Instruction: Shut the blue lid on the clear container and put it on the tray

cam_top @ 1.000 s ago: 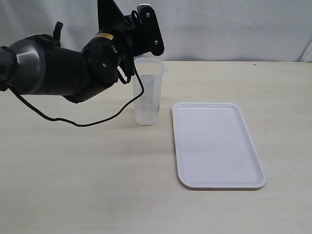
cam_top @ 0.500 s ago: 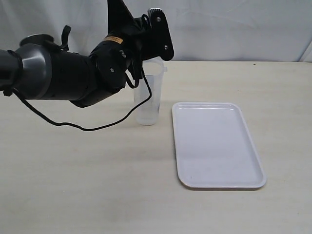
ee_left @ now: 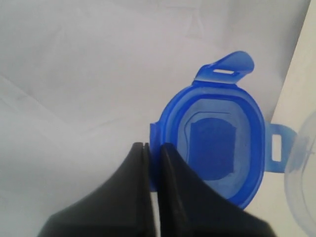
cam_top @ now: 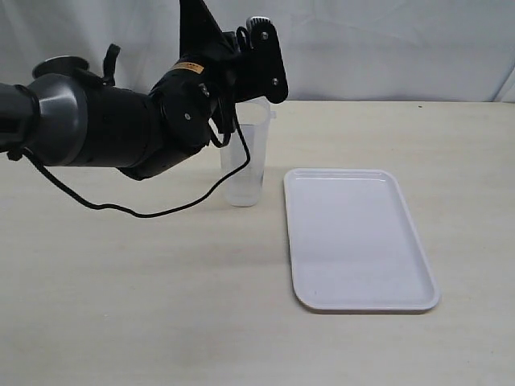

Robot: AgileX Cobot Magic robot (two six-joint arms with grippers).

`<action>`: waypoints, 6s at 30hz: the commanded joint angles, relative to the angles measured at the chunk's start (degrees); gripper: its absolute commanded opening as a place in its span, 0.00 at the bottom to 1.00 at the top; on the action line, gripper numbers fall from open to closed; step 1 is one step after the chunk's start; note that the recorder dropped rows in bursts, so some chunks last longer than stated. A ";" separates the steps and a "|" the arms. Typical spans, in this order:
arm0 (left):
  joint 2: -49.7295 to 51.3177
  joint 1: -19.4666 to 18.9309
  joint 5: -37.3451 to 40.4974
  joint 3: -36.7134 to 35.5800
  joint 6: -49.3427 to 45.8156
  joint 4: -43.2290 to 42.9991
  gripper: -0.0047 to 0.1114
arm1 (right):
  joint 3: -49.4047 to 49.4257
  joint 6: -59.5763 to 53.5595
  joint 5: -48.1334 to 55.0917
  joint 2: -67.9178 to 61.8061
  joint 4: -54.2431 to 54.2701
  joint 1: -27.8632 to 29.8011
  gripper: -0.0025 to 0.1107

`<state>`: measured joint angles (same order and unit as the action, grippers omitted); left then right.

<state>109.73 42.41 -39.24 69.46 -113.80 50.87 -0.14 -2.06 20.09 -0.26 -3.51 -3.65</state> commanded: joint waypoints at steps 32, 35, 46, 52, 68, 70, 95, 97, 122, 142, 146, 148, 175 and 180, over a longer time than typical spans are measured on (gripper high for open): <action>-0.30 4.31 -5.83 -0.12 -8.94 9.16 0.04 | 0.14 -0.08 -0.59 0.26 0.11 0.21 0.06; -0.54 4.31 -5.83 -1.63 -8.94 8.48 0.04 | 0.14 -0.08 -0.59 0.26 0.11 0.21 0.06; -1.05 4.31 -6.96 -5.95 -8.73 5.06 0.04 | 0.14 -0.08 -0.59 0.26 0.11 0.21 0.06; -1.05 4.31 -6.85 -5.95 -2.25 -0.78 0.04 | 0.14 -0.08 -0.59 0.26 0.11 0.21 0.06; -1.05 5.60 -10.39 -5.98 -1.63 -1.57 0.04 | 0.14 -0.08 -0.59 0.26 0.11 0.21 0.06; -1.05 5.60 -10.18 -6.08 -1.75 -0.22 0.04 | 0.14 -0.08 -0.59 0.26 0.11 0.21 0.06; -1.05 6.09 -5.64 -7.47 -2.76 0.66 0.04 | 0.14 -0.08 -0.59 0.26 0.11 0.21 0.06; -1.05 6.53 -5.73 -8.53 -3.46 0.53 0.04 | 0.14 -0.08 -0.59 0.26 0.11 0.21 0.06; -1.05 7.05 -6.31 -12.22 -3.11 -0.24 0.04 | 0.14 -0.08 -0.59 0.26 0.11 0.21 0.06; -1.05 8.32 -2.92 -12.22 -3.30 3.17 0.04 | 0.14 -0.08 -0.59 0.26 0.11 0.21 0.06; -1.05 8.32 -2.80 -12.22 -3.52 3.69 0.04 | 0.14 -0.08 -0.59 0.26 0.11 0.21 0.06; -1.05 8.32 -2.05 -12.22 -3.52 3.69 0.04 | 0.14 -0.08 -0.59 0.26 0.11 0.21 0.06; -1.05 8.22 1.01 -12.22 -3.52 7.24 0.04 | 0.14 -0.08 -0.59 0.26 0.11 0.21 0.06; -1.05 8.22 0.93 -12.22 -3.52 8.17 0.04 | 0.14 -0.08 -0.59 0.26 0.11 0.21 0.06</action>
<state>108.73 50.57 -39.67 57.41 -117.41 56.51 -0.14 -2.06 20.09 -0.26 -3.51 -3.65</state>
